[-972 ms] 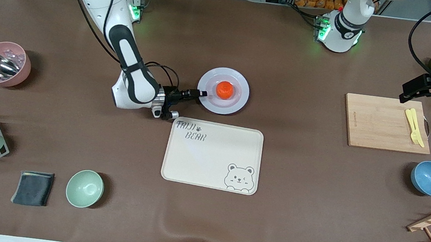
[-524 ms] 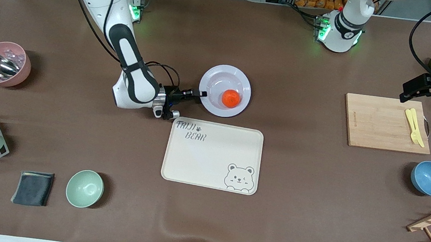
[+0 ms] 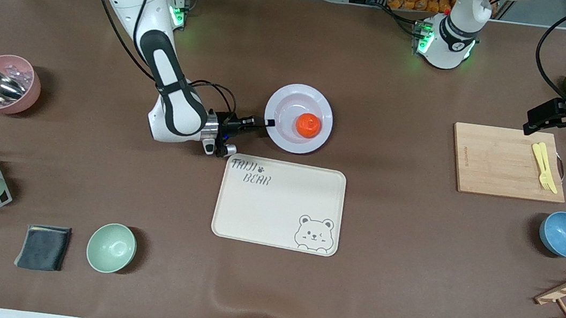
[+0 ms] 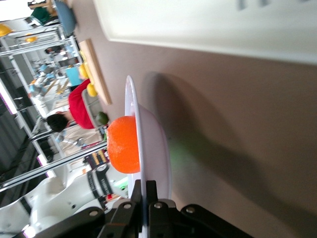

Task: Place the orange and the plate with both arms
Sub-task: 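Slide the plate onto the bear tray with the right gripper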

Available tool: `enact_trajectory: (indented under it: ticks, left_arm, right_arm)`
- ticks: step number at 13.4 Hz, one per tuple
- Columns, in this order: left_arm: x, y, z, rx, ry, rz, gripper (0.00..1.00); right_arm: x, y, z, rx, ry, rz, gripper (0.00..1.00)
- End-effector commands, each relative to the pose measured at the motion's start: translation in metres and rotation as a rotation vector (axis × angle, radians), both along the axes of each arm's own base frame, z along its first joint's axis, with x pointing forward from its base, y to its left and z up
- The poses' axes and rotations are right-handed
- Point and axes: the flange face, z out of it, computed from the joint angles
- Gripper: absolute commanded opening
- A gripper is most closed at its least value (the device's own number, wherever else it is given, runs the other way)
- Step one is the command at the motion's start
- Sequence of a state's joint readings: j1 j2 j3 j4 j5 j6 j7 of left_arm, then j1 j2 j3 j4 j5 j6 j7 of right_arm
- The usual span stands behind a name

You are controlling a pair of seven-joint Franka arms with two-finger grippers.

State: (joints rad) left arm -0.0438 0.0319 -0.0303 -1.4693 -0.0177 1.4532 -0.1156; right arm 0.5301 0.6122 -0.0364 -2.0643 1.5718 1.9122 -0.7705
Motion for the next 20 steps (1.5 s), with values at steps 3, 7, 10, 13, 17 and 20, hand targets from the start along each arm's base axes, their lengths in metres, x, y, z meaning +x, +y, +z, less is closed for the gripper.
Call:
enact_trajectory:
  ticks: [3,7,10,13,17,20]
  left_arm:
    - [-0.003,0.000,0.000,0.022,0.001,-0.011,1.00]
    - [-0.001,-0.002,-0.004,0.026,0.005,-0.014,1.00]
    - [0.002,-0.002,-0.007,0.027,0.010,-0.014,1.00]
    - [0.004,-0.002,-0.011,0.027,0.013,-0.014,1.00]
    - [0.004,-0.006,-0.012,0.027,0.016,-0.021,1.00]
    - [0.004,-0.005,-0.012,0.027,0.016,-0.020,1.00]
  right_arm:
    - [0.002,0.006,0.020,0.124,-0.018,-0.046,0.00]
    - [0.030,-0.011,0.026,0.141,-0.027,-0.132,0.00]
    - [0.052,-0.037,0.028,0.144,-0.041,-0.200,0.00]
    - [0.079,-0.063,0.036,0.150,-0.069,-0.258,0.00]
    - [0.115,-0.065,0.041,0.051,-0.151,-0.326,0.00]
    - [0.136,-0.059,0.036,0.015,-0.160,-0.358,0.00]
